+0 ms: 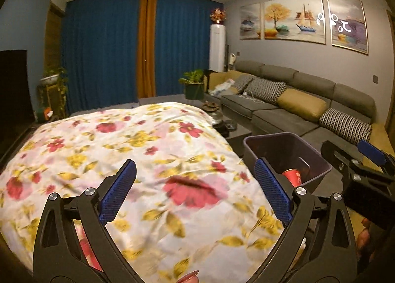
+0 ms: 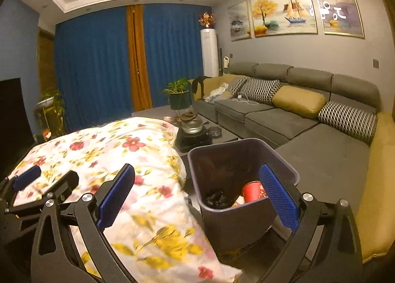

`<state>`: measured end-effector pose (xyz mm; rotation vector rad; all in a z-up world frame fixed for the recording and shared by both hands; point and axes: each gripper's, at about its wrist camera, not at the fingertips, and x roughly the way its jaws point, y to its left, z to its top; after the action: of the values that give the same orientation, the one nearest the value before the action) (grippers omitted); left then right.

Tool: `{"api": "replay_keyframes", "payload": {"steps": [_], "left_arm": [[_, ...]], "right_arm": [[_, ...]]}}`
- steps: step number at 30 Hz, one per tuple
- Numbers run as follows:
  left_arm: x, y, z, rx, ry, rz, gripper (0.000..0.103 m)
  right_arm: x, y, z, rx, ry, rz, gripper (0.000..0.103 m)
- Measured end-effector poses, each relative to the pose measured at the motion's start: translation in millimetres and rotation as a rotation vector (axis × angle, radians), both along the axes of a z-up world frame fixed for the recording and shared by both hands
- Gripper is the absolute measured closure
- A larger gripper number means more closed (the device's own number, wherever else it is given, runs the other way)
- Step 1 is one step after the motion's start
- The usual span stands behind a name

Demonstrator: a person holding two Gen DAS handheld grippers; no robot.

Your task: Collect trash

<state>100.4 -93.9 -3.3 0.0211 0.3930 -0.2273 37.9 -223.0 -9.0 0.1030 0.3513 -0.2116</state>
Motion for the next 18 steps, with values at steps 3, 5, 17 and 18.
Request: {"api": "replay_keyframes", "payload": {"steps": [3, 5, 17, 18], "left_arm": [[-16, 14, 2, -0.016, -0.009, 0.016, 0.008], [-24, 21, 3, -0.018, -0.015, 0.029, 0.008], [-48, 39, 10, -0.03, -0.034, 0.055, 0.008], [-49, 39, 11, -0.031, -0.038, 0.055, 0.008]], "right_arm": [[-13, 14, 1, -0.031, -0.002, 0.0, 0.006], [-22, 22, 2, -0.054, -0.009, -0.003, 0.006], [-49, 36, 7, -0.085, -0.043, 0.007, 0.006], [-49, 36, 8, -0.087, -0.044, 0.007, 0.006]]}}
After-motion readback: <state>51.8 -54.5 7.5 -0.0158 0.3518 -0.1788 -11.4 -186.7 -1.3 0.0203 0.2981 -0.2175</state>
